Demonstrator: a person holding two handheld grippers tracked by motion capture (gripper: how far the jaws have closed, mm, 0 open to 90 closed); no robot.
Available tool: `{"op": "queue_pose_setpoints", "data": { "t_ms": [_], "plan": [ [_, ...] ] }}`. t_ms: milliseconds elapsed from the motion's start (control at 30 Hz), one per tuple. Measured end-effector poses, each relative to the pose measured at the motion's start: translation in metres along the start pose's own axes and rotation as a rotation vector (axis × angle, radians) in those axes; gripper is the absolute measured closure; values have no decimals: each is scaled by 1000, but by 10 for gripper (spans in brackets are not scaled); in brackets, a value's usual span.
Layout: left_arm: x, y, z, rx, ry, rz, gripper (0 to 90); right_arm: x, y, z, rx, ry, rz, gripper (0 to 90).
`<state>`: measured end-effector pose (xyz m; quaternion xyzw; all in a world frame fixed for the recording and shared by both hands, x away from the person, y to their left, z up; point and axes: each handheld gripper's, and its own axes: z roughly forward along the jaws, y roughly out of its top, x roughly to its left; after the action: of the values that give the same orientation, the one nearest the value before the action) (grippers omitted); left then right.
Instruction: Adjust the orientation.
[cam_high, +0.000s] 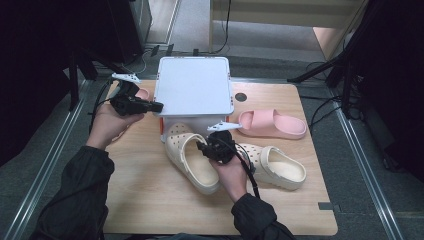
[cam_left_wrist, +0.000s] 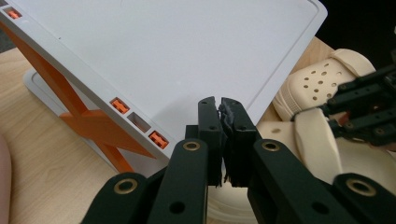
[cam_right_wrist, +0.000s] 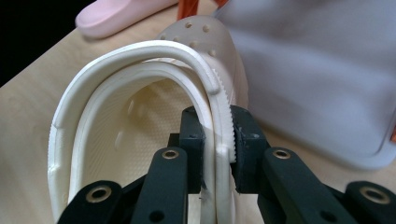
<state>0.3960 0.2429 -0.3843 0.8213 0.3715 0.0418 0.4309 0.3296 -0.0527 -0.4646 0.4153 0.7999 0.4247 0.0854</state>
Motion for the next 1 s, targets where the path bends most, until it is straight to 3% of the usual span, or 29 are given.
{"op": "queue_pose_setpoints", "data": {
  "t_ms": [233, 400, 467, 500, 567, 800, 1000],
  "plan": [
    [1, 0, 0, -4, -7, -3, 868, -7, 27, 22, -30, -52, 4, 778],
    [1, -1, 0, -5, -9, -1, 869, -7, 27, 35, -20, -79, 9, 776],
    [2, -1, 0, -6, -11, 0, 869, -8, 24, 41, -5, -94, 11, 775],
    [2, -1, 0, -6, -13, -1, 868, -10, 20, 44, 1, -78, 26, 773],
    [2, -1, 0, -7, -12, -1, 868, -10, 16, 45, 11, -94, 13, 765],
    [1, -1, 1, -10, -11, 9, 867, -12, 11, 40, 21, -45, 25, 659],
    [2, -1, 1, -11, -18, 3, 868, -11, 9, 17, 8, -15, 5, 597]
  ]
}}
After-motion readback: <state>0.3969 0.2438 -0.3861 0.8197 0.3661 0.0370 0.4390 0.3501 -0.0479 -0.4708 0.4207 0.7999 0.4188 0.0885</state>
